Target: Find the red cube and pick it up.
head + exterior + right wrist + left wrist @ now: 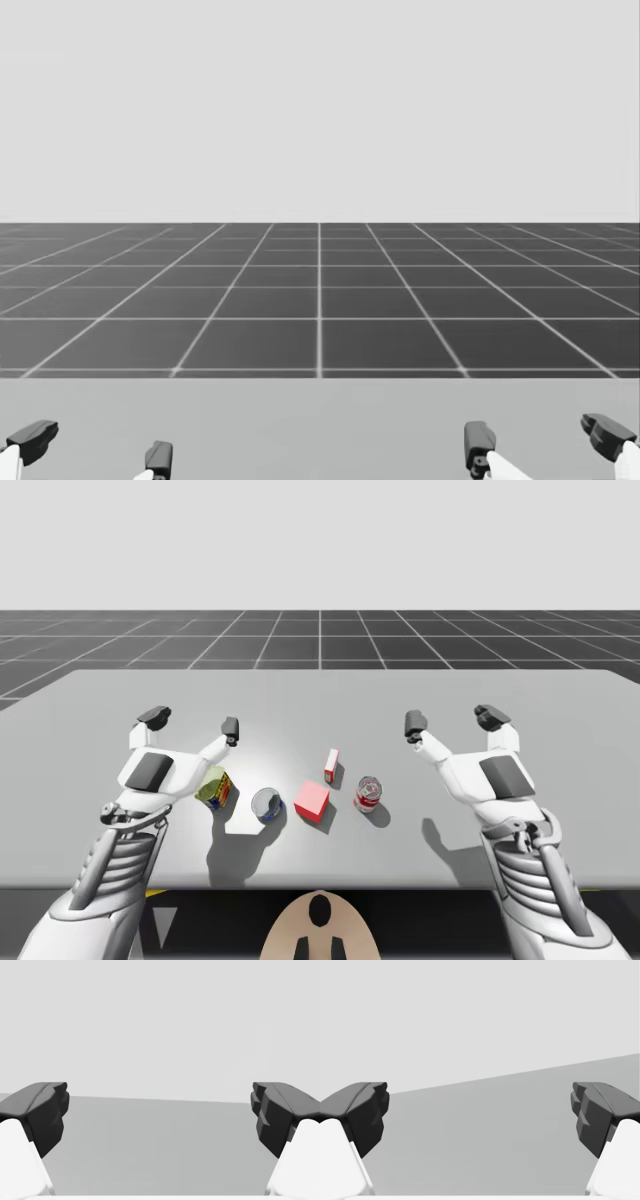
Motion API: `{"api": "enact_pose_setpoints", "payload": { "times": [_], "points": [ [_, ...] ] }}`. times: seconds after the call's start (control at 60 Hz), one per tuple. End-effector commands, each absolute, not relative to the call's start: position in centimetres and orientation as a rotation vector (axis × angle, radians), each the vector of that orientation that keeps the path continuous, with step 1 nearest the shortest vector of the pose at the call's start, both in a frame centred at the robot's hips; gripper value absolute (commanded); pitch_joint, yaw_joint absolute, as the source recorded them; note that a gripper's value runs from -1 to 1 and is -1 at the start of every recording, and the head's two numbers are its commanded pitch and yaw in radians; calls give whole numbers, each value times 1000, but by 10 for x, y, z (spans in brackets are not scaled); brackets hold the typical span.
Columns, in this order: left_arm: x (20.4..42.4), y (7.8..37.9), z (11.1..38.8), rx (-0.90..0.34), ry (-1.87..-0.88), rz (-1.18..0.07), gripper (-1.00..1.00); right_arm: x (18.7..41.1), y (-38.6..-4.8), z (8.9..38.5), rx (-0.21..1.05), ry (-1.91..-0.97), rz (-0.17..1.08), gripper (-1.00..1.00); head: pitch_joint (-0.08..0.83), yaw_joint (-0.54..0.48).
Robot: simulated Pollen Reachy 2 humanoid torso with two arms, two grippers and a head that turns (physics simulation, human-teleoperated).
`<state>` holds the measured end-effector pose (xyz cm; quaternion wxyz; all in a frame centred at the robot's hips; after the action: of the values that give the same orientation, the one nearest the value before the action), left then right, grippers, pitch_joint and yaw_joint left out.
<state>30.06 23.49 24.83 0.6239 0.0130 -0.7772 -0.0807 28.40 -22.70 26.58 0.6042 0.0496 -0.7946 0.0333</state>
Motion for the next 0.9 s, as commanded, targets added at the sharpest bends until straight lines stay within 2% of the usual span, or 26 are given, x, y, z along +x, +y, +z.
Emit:
{"api": "enact_pose_setpoints", "payload": {
  "times": [0.017,0.083,0.233,0.6,0.9],
  "points": [
    [301,235,248,34,-1784,-186,-1000,283,-224,263,83,-1843,44,-1000,15,-2],
    [301,235,248,35,-1785,-185,-1000,283,-223,264,132,-1822,81,-1000,31,-3],
    [301,235,248,36,-1784,-182,-1000,284,-224,264,150,-1814,81,-1000,120,-2],
    [301,235,248,47,-1778,-188,-1000,284,-222,264,131,-1817,108,-1000,448,9],
    [303,235,248,51,-1777,-191,-1000,284,-221,263,122,-1815,132,-1000,604,27]
  ]
}}
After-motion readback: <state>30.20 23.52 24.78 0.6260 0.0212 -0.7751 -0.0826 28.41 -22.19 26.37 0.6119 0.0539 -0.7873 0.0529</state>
